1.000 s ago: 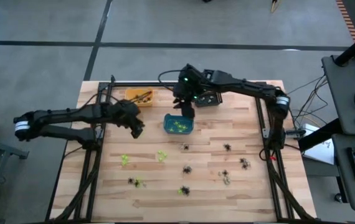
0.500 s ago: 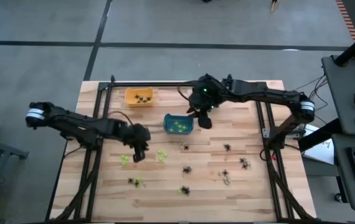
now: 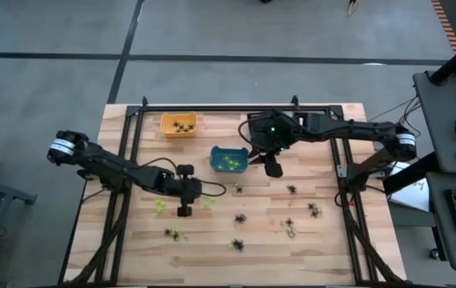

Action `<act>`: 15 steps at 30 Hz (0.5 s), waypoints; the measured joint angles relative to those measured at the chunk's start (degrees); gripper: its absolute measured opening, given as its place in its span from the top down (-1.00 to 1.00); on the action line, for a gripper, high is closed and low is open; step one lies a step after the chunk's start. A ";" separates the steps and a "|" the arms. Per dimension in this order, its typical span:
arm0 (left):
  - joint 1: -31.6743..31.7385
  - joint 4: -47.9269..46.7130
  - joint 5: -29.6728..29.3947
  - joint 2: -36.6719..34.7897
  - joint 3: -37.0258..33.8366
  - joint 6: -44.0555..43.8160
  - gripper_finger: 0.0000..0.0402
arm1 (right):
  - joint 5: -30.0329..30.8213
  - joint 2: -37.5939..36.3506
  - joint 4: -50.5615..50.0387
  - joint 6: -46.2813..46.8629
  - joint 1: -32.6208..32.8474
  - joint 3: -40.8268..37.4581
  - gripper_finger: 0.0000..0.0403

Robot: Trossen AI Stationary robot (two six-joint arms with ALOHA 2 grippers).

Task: Sort Halloween decoration
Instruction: Put the green spider toy into the blue bin

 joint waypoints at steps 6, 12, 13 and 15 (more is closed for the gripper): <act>0.02 2.35 0.03 4.44 0.00 2.38 0.34 | 0.02 -0.89 0.18 1.35 -0.02 -1.84 0.53; 0.02 5.25 -0.64 8.10 0.00 3.92 0.28 | 0.00 -0.92 0.74 2.08 -0.02 -2.24 0.53; 0.01 5.61 -1.13 8.52 0.05 3.93 0.28 | 0.01 -0.92 0.87 2.23 -0.02 -2.24 0.53; 0.01 5.81 -1.36 9.25 0.14 3.91 0.28 | 0.02 -0.92 0.79 2.36 -0.02 -2.27 0.53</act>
